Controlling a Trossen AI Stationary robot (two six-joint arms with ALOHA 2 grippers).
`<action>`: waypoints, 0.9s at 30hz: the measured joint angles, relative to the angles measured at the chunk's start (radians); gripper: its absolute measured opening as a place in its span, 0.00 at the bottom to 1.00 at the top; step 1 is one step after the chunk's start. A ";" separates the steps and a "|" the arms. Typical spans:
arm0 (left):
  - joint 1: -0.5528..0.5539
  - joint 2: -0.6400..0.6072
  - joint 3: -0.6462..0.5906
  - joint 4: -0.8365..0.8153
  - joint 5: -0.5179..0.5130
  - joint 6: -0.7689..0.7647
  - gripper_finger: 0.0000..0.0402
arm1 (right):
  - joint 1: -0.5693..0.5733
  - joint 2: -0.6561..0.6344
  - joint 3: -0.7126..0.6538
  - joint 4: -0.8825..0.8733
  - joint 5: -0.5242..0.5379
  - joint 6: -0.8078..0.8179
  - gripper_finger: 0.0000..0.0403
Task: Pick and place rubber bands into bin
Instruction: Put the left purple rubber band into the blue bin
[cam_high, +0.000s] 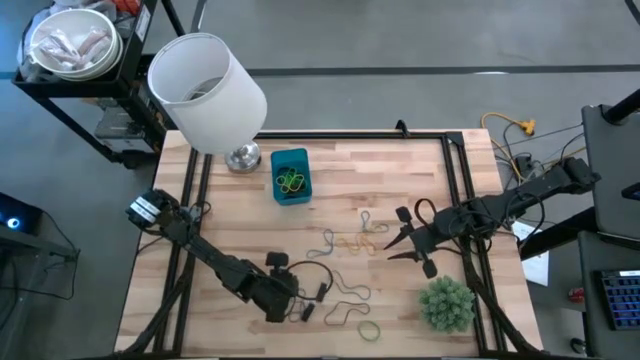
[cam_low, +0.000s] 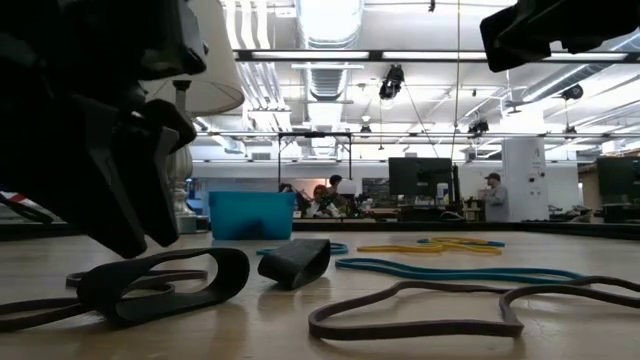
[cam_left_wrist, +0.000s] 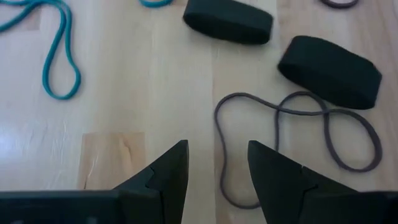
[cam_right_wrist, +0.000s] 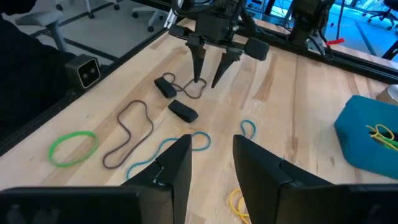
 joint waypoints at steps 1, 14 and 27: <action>0.004 0.000 -0.003 0.000 0.006 -0.011 0.37 | 0.000 0.000 0.000 0.000 0.000 0.003 0.28; 0.033 0.000 -0.047 0.043 0.073 -0.052 0.37 | 0.000 0.000 0.000 -0.006 0.000 0.007 0.24; 0.048 -0.003 -0.060 0.049 0.101 -0.075 0.35 | 0.000 0.000 0.000 -0.009 -0.002 0.026 0.24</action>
